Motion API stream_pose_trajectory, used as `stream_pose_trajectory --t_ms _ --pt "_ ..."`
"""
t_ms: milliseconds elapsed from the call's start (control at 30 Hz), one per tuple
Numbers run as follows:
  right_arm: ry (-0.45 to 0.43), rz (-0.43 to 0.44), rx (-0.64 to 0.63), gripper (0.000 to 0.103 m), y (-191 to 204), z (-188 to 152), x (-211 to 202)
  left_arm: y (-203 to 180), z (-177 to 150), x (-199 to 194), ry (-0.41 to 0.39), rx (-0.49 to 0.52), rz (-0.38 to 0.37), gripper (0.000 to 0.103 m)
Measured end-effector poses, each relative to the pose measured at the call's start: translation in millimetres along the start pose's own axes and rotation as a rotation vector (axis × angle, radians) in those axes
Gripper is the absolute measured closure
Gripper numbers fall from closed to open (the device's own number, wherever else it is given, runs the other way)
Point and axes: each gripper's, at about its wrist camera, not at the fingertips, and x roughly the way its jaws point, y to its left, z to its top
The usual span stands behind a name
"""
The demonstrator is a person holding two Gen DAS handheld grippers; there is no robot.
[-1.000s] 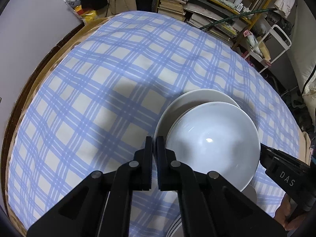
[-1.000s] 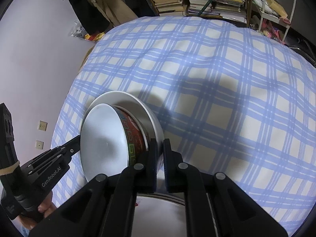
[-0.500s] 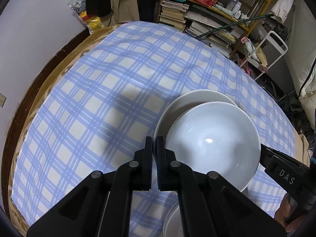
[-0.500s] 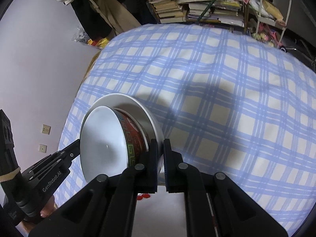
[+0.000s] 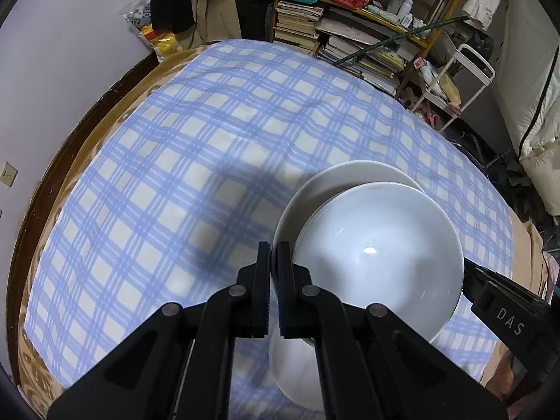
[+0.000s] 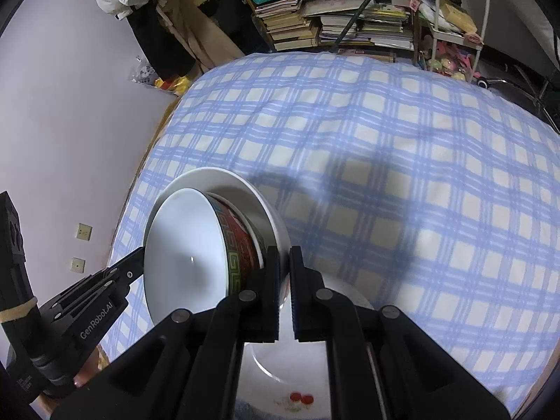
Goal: Organize plates and bowls
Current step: 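Lift the bowl stack with both tools and lower it onto the cherry plates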
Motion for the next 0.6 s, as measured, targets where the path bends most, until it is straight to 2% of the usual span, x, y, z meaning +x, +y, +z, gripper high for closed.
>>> stream_pose_trajectory --t_ms 367,600 --pt "0.001 0.001 0.030 0.093 -24 -49 -20 -18 -51 -13 0.008 0.032 0.009 0.102" --pt "0.012 -0.005 0.046 0.093 -38 -71 -10 -24 -76 6 0.045 0.049 0.029 0.102"
